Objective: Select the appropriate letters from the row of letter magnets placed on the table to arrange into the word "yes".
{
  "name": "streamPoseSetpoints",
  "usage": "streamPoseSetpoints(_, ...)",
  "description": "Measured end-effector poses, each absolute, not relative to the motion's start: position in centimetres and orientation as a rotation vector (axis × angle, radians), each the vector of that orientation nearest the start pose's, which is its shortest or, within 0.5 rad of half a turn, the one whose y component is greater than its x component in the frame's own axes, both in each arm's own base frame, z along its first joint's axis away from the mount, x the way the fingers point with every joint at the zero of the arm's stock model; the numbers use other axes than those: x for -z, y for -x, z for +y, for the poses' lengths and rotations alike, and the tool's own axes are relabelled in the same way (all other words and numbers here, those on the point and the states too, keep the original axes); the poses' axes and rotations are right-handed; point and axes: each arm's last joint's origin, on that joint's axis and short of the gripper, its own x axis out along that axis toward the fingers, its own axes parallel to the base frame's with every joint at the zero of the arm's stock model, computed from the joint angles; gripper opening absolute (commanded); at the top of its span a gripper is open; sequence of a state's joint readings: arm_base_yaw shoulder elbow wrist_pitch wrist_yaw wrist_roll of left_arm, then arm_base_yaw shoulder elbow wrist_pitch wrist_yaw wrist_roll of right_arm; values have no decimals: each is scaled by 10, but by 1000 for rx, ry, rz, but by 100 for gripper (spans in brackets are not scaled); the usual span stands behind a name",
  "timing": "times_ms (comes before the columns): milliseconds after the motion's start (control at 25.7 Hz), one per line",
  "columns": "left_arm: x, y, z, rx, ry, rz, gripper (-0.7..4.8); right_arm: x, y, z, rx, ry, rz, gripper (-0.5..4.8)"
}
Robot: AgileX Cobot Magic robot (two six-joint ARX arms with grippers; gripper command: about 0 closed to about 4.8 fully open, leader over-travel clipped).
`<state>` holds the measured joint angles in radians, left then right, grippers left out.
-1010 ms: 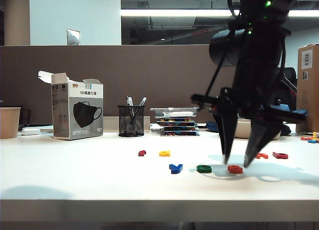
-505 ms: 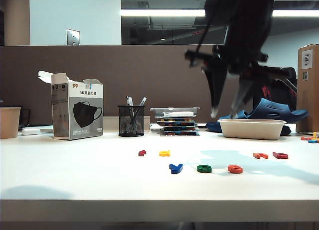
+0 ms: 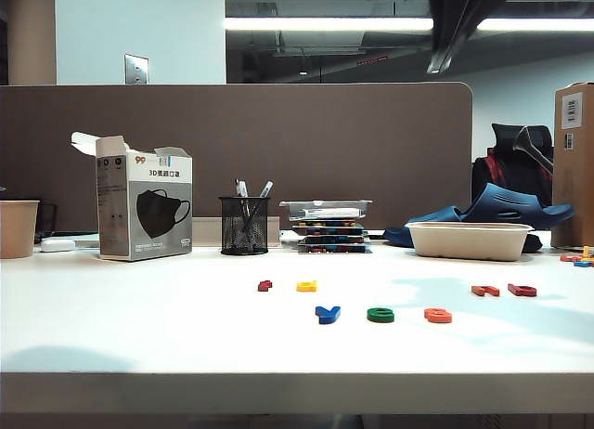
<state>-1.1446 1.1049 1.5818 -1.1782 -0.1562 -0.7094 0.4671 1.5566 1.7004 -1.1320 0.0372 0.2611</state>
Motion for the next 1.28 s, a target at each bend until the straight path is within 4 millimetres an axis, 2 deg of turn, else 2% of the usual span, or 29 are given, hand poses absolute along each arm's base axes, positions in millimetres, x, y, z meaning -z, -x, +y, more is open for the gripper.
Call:
streamPoseSetpoints(194,-443,-72,-149,681,194,867,-6,-427,-224,108,-244,63,813,-6)
streamPoseSetpoints(311,-443,-72,-148,681,194,866,-6,-444,-197,86,-214,41,756,-6)
streamPoseSetpoints(466,-443,-72,-148,681,194,866,-6,-464,-156,41,-86,-14,673,-6)
streamPoseSetpoints(505,-443,-72,-148,681,194,866,-6,-469,-137,26,-23,-43,622,-6)
streamPoseSetpoints(544,-443,-72,-148,681,194,866,-6,-469,-131,20,2,-58,607,-6)
streamPoseSetpoints(583,-443,-72,-149,680,194,866,-6,-461,-115,9,42,-82,597,-6)
streamPoseSetpoints(699,-443,-72,-148,681,195,866,-6,-433,-102,0,38,-126,611,-6)
streamPoseSetpoints(816,-443,-73,-148,665,186,850,-6,-399,-106,-1,-12,-158,606,-6)
streamPoseSetpoints(932,-443,-78,-152,616,132,772,-6,-376,-108,-1,-13,-158,599,-6)
streamPoseSetpoints(1088,-449,-98,-150,559,117,655,-6,-366,-95,0,-15,-159,534,-6)
streamPoseSetpoints(1243,-456,-132,-127,428,108,548,-6,-364,-81,-1,19,-151,484,-6)
streamPoseSetpoints(1282,-456,-142,-115,361,79,533,-6,-364,-78,-1,26,-149,472,-6)
